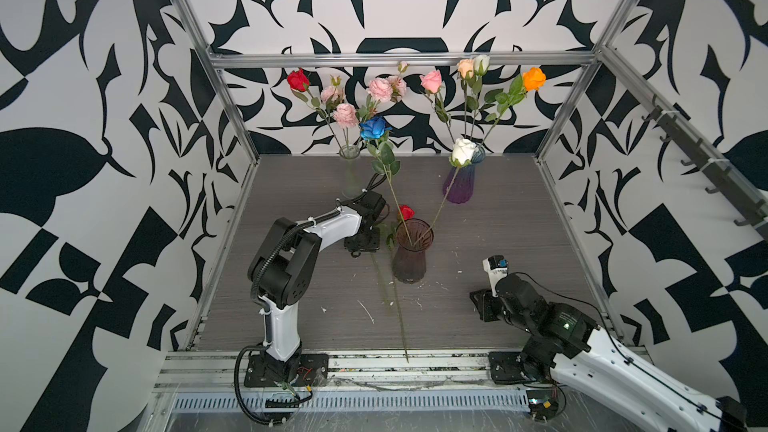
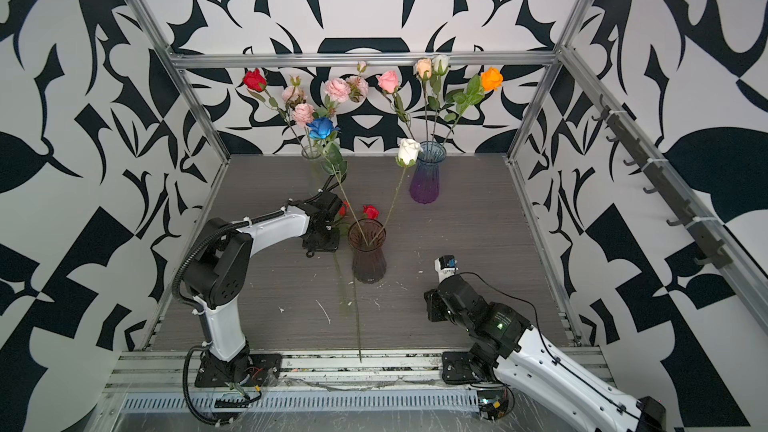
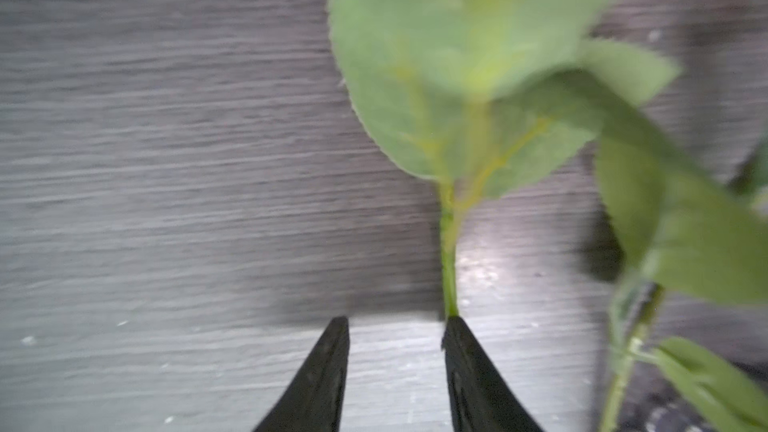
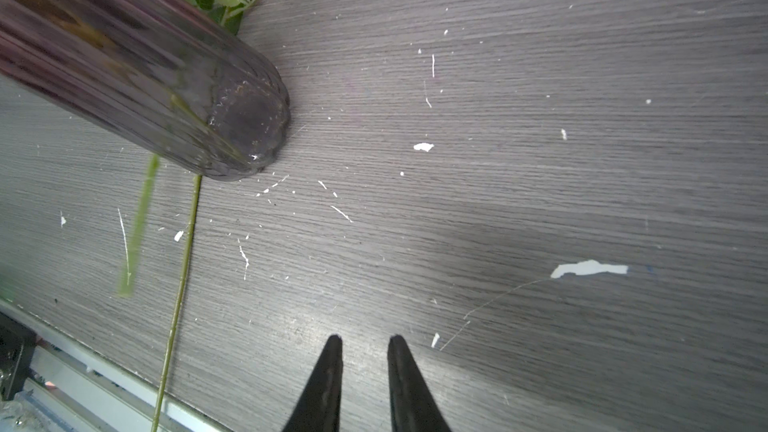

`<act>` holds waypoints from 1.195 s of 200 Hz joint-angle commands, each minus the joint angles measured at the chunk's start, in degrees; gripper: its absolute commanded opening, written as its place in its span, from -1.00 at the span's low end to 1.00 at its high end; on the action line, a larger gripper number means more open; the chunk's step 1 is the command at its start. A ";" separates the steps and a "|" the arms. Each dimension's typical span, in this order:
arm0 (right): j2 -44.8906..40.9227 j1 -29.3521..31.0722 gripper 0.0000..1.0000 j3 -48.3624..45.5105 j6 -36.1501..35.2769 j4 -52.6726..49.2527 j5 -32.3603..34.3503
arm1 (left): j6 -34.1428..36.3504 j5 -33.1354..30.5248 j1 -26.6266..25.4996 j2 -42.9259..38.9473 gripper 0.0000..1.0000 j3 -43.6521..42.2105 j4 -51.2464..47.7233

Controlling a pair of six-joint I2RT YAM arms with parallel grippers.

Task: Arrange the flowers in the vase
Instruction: 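Close the left gripper on a red rose stem beside the vase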

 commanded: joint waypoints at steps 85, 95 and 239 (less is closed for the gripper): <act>0.26 0.22 -0.53 0.75 -0.07 0.89 1.08 | -0.08 2.26 0.09 -2.62 -0.15 2.33 -2.08; 0.27 0.23 -0.53 0.80 -0.12 0.92 1.16 | -0.31 3.05 0.08 -2.92 -0.15 2.42 -1.65; -0.43 0.26 -0.53 0.61 -0.12 0.71 1.08 | 1.28 0.57 0.09 4.87 -0.37 7.23 -4.30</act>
